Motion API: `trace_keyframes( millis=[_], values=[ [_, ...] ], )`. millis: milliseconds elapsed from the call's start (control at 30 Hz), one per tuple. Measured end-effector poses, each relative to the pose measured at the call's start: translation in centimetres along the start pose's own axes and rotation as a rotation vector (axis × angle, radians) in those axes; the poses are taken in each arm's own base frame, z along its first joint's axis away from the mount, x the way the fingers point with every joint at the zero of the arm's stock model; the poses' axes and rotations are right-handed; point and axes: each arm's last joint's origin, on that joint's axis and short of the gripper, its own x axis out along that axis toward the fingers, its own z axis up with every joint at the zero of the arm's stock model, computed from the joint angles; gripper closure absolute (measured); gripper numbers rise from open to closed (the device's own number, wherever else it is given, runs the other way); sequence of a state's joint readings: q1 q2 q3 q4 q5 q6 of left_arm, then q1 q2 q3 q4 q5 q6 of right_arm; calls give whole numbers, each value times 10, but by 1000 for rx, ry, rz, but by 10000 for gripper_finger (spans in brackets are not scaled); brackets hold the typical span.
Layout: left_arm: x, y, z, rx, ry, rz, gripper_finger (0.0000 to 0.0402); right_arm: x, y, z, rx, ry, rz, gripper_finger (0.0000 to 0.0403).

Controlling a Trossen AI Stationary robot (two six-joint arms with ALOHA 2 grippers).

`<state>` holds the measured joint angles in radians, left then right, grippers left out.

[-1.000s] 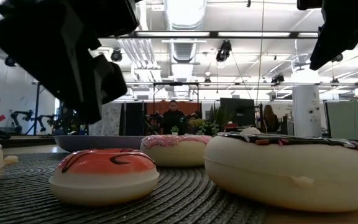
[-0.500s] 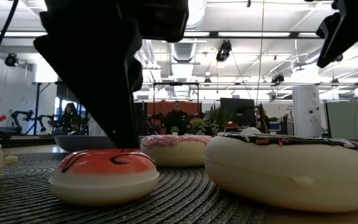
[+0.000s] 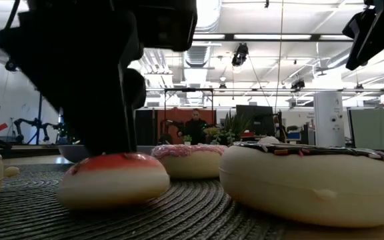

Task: Pick & Place donuts
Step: Put the small orange donut on the white plate

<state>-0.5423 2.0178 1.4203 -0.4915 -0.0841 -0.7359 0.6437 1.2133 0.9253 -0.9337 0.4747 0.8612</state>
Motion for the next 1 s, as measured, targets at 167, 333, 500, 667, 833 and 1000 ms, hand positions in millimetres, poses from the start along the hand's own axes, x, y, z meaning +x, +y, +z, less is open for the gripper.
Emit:
trace_keyframes(
  millis=[167, 333, 500, 667, 833, 1000],
  values=[
    [4, 2, -4, -3, 11, -17, 268, 1, 0, 0, 16, -9, -11, 234],
    [4, 2, -4, 2, 14, -17, 310, 3, -2, -2, 39, -11, -26, 234],
    [3, 3, -3, 11, 10, -19, 389, 8, -3, -7, 69, 1, -42, 234],
    [-14, 10, 9, -9, -28, -31, 400, 9, -4, -8, 82, 0, -43, 234],
    [-59, 30, 37, -32, -201, 10, 401, 5, -5, -6, 78, -39, -53, 234],
    [-68, 86, 87, -59, -380, 77, 401, 1, -7, -4, 73, -80, -64, 234]
  ],
)
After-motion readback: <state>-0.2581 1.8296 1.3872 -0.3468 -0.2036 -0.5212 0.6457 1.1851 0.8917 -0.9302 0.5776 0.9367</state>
